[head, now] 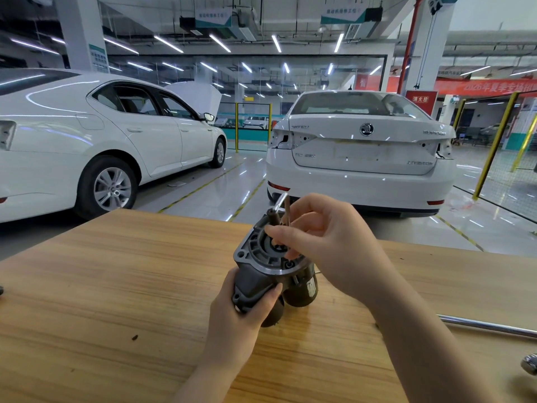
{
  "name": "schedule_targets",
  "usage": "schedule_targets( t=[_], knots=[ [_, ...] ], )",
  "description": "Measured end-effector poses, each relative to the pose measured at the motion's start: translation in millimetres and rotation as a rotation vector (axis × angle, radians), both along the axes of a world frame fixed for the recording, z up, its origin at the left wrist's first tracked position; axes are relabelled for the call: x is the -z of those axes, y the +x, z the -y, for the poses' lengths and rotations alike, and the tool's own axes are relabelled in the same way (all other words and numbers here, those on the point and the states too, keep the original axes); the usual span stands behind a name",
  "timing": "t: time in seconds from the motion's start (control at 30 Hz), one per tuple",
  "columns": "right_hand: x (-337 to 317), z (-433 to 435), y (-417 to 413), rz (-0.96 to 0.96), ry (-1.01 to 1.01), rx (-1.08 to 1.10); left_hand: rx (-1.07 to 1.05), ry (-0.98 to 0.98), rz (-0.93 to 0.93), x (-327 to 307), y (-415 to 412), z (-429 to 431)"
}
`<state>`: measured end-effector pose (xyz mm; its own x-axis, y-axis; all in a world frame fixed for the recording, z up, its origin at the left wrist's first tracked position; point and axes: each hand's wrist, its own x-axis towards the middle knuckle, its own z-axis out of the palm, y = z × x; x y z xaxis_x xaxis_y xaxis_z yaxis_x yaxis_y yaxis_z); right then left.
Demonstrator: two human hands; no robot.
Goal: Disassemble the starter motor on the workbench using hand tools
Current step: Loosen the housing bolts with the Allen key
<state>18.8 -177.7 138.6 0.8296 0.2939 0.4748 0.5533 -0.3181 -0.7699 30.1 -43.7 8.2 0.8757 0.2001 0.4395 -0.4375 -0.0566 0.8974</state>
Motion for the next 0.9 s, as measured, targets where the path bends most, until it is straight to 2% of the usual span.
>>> schedule_targets(
  t=[0.33, 0.67, 0.9],
  knots=[
    [-1.9, -1.1, -0.8, 0.01, -0.117, -0.012, -0.013, 0.014, 0.002, -1.8, -0.9, 0.5],
    [2.2, -3.8, -0.9, 0.047, -0.049, 0.051, -0.045, 0.01, 0.008, -0.9, 0.7, 1.3],
    [0.0, 0.6, -1.4, 0.06, -0.096, 0.024, -0.044, 0.015, 0.007, -1.5, -0.4, 1.0]
  ],
)
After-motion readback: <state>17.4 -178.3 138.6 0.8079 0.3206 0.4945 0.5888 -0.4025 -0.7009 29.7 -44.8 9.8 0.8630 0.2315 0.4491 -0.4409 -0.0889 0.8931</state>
